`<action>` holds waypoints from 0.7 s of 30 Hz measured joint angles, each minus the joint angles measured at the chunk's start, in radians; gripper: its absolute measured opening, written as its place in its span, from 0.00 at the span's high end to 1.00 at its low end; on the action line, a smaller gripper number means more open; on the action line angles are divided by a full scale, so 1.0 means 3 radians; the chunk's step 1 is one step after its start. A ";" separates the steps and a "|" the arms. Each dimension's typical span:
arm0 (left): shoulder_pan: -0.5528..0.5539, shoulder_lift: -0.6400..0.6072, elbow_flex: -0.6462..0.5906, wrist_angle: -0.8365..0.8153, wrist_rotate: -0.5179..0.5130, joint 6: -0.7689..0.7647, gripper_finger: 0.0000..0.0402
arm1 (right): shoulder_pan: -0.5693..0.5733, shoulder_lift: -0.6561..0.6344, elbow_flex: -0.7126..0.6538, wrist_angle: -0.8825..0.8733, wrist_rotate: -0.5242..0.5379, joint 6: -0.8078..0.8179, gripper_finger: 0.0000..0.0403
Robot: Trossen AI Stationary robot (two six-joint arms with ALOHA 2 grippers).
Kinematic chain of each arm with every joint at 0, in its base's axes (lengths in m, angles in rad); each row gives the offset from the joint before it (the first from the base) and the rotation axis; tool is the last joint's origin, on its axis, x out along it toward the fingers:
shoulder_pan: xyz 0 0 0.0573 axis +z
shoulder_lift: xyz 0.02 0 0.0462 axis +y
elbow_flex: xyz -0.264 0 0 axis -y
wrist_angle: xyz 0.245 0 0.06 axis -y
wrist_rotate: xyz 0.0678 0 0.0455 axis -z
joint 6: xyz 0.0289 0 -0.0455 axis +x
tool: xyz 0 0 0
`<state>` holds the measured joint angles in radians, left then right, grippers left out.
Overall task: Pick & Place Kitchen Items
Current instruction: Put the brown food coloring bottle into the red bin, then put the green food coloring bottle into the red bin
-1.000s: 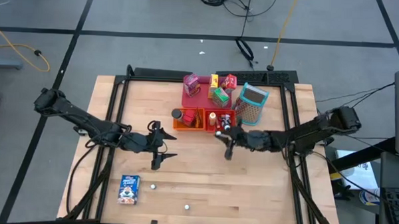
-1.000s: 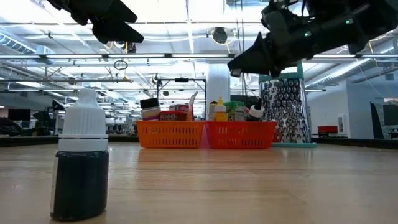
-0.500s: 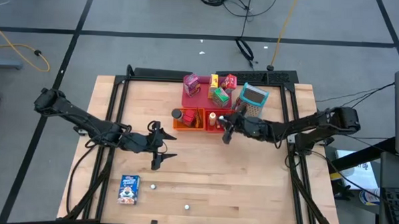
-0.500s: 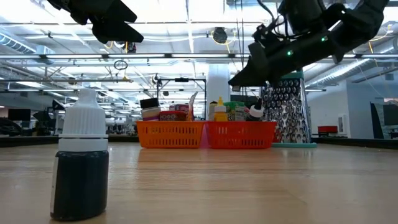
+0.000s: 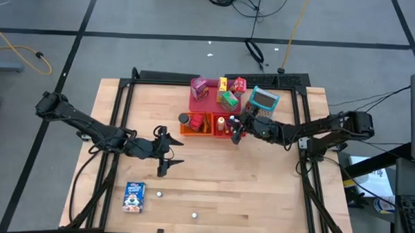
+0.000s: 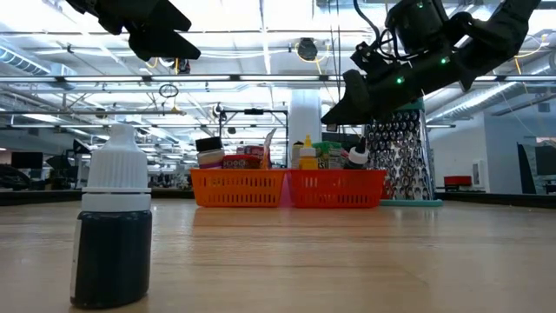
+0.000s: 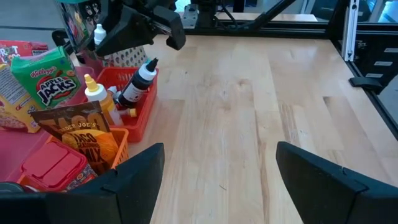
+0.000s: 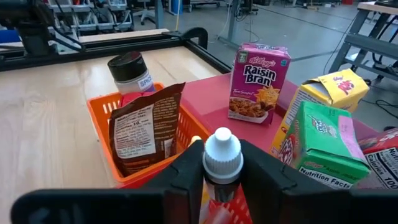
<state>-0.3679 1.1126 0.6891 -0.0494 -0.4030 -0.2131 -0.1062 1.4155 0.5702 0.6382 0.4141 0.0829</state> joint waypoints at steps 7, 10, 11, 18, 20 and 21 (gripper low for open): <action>0.0000 0.0000 0.0000 0.0000 -0.0001 0.0000 0.23 | 0.0000 0.0001 0.0001 0.0019 0.0000 -0.0031 0.78; 0.0000 0.0000 0.0000 0.0001 0.0000 -0.0001 0.23 | 0.0000 0.0002 0.0001 0.0049 0.0000 -0.0059 0.77; 0.0000 0.0000 0.0000 0.0001 -0.0001 -0.0001 0.23 | 0.0000 0.0002 0.0001 0.0056 0.0000 -0.0063 0.76; 0.0000 0.0000 0.0000 0.0003 -0.0001 -0.0001 0.23 | -0.0006 0.0002 0.0002 0.0081 0.0002 -0.0101 0.67; 0.0000 0.0000 0.0000 0.0003 0.0000 -0.0001 0.23 | -0.0017 0.0002 0.0002 0.0082 0.0001 -0.0116 0.64; 0.0000 0.0000 0.0000 0.0003 0.0000 -0.0004 0.23 | -0.0020 0.0002 0.0002 0.0083 0.0001 -0.0117 0.63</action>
<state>-0.3679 1.1126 0.6891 -0.0486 -0.4030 -0.2143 -0.1122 1.4162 0.5709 0.6631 0.4145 0.0479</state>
